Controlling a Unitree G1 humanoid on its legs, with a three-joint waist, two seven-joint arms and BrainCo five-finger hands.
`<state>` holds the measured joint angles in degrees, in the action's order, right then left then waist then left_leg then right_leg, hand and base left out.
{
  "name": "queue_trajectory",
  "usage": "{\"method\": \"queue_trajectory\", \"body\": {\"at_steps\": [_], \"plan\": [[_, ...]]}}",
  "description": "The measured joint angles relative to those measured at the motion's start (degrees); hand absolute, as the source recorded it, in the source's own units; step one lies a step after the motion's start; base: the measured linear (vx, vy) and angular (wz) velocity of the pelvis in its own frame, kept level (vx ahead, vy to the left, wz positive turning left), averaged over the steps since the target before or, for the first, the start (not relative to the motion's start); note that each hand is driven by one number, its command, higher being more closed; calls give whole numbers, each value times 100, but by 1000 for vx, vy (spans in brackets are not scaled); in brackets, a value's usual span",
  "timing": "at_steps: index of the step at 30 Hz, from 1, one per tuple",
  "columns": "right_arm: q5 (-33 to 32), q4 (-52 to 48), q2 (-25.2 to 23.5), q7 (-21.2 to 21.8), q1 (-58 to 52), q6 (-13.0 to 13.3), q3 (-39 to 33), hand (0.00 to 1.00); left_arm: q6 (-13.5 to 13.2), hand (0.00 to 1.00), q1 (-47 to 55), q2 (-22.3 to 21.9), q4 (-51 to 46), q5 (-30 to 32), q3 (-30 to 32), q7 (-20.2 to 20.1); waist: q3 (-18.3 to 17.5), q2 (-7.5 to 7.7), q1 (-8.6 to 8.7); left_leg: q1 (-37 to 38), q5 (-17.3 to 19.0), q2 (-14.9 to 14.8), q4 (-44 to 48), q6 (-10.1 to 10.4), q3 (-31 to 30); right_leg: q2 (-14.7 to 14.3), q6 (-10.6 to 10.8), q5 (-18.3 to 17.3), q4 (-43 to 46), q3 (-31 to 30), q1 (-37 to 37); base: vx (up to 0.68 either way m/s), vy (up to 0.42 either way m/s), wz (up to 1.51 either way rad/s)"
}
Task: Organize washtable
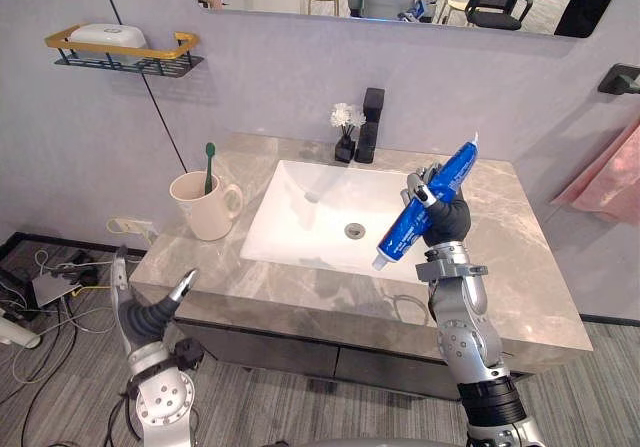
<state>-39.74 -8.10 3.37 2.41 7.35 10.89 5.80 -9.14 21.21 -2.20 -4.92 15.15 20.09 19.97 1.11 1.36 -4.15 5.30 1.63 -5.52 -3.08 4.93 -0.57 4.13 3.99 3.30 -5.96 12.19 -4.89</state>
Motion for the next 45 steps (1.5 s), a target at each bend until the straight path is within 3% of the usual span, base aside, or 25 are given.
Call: {"method": "queue_trajectory", "body": {"at_steps": [10,23,31,32,45], "plan": [[-9,0,-10,-121,-91,9,-85,100,205,0,-103,-171,2376,-1105,231,-317,3,4,-8,-43,-5,42,-1,-9,-80,34,18,-13,20,75,0,-10,5,4],[50,0,-7,-230,-95,191,-58,100,240,0,-224,-140,3859,-1344,10,-752,38,41,-43,-50,-9,64,2,-16,-215,72,38,-52,20,215,-65,-22,2,5],[676,1,85,-473,848,251,260,100,201,0,-360,151,4337,-1353,-811,-994,131,158,-186,-70,-10,45,18,-17,-277,74,43,-57,20,261,-88,-12,-1,3],[769,1,110,-509,1021,288,354,100,180,0,-440,237,4443,-1354,-910,-997,139,169,-269,-78,-10,44,19,-17,-285,78,43,-57,20,268,-85,0,0,0],[2462,632,162,-1115,2804,328,838,100,111,0,-530,733,4730,-1349,-1331,-1224,312,442,-662,-329,-84,88,7,-19,-721,102,106,-112,23,697,-77,-13,-1,17]]}}
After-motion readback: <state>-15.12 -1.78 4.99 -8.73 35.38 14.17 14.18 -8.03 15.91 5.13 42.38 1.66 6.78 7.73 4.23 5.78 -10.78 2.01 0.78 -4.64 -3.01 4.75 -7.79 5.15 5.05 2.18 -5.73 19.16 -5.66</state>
